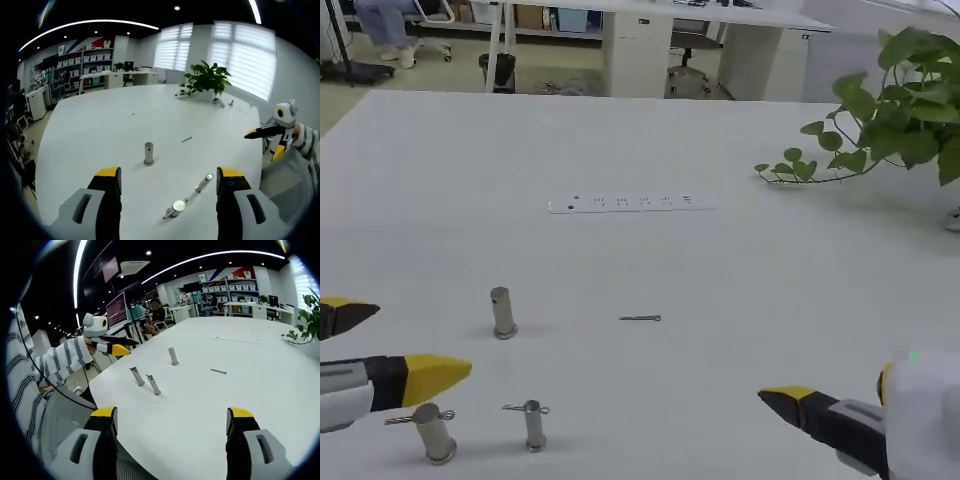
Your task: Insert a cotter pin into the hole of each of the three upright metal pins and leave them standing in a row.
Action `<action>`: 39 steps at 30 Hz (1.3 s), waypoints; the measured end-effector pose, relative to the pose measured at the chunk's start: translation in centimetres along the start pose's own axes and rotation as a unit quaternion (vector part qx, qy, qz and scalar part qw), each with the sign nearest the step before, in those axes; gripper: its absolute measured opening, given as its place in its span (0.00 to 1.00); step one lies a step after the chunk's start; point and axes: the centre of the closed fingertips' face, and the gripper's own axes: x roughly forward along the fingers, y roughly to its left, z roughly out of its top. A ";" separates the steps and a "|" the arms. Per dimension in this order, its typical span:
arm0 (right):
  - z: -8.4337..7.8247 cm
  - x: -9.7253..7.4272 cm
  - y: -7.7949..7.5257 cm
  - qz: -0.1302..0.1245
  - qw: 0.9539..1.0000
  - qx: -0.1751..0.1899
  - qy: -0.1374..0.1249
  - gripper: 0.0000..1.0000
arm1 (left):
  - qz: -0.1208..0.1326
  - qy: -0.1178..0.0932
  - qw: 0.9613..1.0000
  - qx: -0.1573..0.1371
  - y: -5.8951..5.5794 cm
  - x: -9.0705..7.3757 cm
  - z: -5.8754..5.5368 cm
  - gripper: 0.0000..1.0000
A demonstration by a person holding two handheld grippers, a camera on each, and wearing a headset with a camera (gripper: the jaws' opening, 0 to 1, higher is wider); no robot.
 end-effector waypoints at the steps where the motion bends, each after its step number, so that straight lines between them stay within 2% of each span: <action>1: 0.0 0.0 0.0 0.000 1.000 -0.001 0.001 0.89 | -0.002 0.000 1.000 0.000 0.1 0.3 0.0 0.75; 6: 0.3 0.2 0.1 0.002 1.000 -0.002 0.003 0.88 | -0.016 0.015 1.000 0.007 1.1 2.9 0.1 0.70; 9: 0.4 0.4 0.1 0.003 1.000 -0.006 0.006 0.88 | -0.013 0.017 1.000 0.006 2.0 4.4 0.4 0.66; 11: 0.4 0.4 0.1 0.003 1.000 -0.004 0.005 0.88 | -0.003 0.021 1.000 0.016 2.6 4.9 0.3 0.60; 13: 0.5 0.4 0.2 0.005 1.000 -0.002 0.004 0.88 | -0.007 0.025 1.000 0.007 2.7 5.5 0.2 0.57; 14: 0.5 0.4 0.2 0.005 1.000 -0.001 0.005 0.88 | -0.014 0.018 1.000 -0.007 2.5 5.9 0.4 0.56; 18: 0.3 0.6 0.5 0.009 1.000 -0.012 0.013 0.87 | -0.007 0.022 1.000 0.008 3.2 7.2 0.3 0.46; 21: 0.1 0.6 0.7 0.013 1.000 -0.012 0.018 0.87 | 0.002 0.027 1.000 0.007 3.8 8.3 -0.1 0.43; 24: 0.1 0.5 0.8 0.011 1.000 -0.014 0.017 0.86 | 0.006 0.028 1.000 0.010 3.9 9.3 -0.6 0.39; 26: 0.2 0.4 0.8 0.010 0.999 -0.032 0.014 0.83 | 0.017 0.039 0.999 0.023 4.1 9.8 -1.1 0.38; 29: 0.0 0.3 0.9 0.010 0.999 -0.037 0.021 0.83 | 0.019 0.042 0.999 0.008 4.0 10.4 -1.3 0.37; 33: 0.1 0.0 0.8 0.008 0.999 -0.031 0.017 0.83 | 0.033 0.048 0.998 0.013 4.2 11.3 -1.6 0.33; 36: 0.0 -0.1 0.8 0.007 0.999 -0.028 0.017 0.83 | 0.044 0.043 0.998 -0.012 4.4 11.8 -1.6 0.33; 39: -0.1 -0.1 0.7 0.005 0.999 -0.031 0.016 0.82 | 0.057 0.045 0.997 0.002 4.4 12.1 -1.7 0.34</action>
